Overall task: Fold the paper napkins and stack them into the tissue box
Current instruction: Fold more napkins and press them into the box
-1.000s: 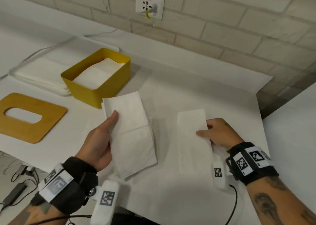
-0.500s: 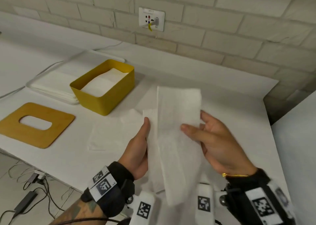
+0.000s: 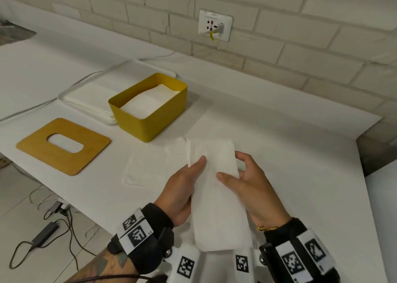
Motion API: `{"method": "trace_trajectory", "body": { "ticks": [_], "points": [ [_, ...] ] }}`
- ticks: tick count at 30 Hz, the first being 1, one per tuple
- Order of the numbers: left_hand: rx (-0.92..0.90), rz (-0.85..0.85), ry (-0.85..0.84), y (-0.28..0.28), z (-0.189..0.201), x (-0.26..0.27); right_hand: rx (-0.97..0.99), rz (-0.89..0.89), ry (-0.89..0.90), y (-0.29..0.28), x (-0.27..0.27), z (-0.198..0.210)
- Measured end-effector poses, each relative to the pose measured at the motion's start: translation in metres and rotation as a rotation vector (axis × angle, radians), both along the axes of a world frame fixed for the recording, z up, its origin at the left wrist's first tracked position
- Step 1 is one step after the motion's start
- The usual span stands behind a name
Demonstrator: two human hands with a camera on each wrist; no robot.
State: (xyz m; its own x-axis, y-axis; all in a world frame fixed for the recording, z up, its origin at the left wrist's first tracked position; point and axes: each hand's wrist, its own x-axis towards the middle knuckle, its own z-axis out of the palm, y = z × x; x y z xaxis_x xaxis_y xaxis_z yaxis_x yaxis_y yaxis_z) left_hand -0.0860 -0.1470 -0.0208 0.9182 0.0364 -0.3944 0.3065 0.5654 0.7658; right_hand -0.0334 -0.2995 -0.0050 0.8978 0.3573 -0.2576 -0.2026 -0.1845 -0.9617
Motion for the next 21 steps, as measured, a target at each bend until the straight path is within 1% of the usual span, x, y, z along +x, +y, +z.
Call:
{"method": "trace_trajectory", "body": {
  "ticks": [3, 5, 7, 9, 12, 13, 15, 17, 19, 21],
  "points": [
    [0.029, 0.078, 0.014, 0.015, -0.003, -0.006, -0.096, 0.057, -0.041, 0.008, 0.005, 0.0],
    [0.029, 0.172, 0.011, 0.035, -0.002, -0.01, -0.174, 0.071, -0.11, 0.013, 0.013, 0.004],
    [0.031, 0.295, -0.003, 0.06, 0.002, -0.017, -0.288, 0.135, -0.216, 0.02, 0.022, 0.006],
    [0.041, 0.405, -0.027, 0.082, 0.009, -0.024, -0.449, 0.296, -0.349, 0.031, 0.027, 0.003],
    [0.064, 0.513, -0.068, 0.105, 0.016, -0.033, -0.638, 0.643, -0.529, 0.054, 0.027, -0.01],
    [0.076, 0.535, -0.072, 0.109, 0.017, -0.035, -0.703, 0.744, -0.554, 0.061, 0.025, -0.013],
    [0.088, 0.56, -0.065, 0.113, 0.018, -0.038, -0.814, 0.874, -0.57, 0.069, 0.022, -0.015],
    [0.09, 0.574, -0.057, 0.115, 0.018, -0.041, -0.89, 0.922, -0.574, 0.068, 0.022, -0.012],
    [0.091, 0.582, -0.044, 0.116, 0.017, -0.041, -0.935, 0.93, -0.579, 0.059, 0.024, -0.008],
    [0.089, 0.58, -0.034, 0.117, 0.015, -0.04, -0.955, 0.917, -0.548, 0.043, 0.026, -0.005]
  ]
}}
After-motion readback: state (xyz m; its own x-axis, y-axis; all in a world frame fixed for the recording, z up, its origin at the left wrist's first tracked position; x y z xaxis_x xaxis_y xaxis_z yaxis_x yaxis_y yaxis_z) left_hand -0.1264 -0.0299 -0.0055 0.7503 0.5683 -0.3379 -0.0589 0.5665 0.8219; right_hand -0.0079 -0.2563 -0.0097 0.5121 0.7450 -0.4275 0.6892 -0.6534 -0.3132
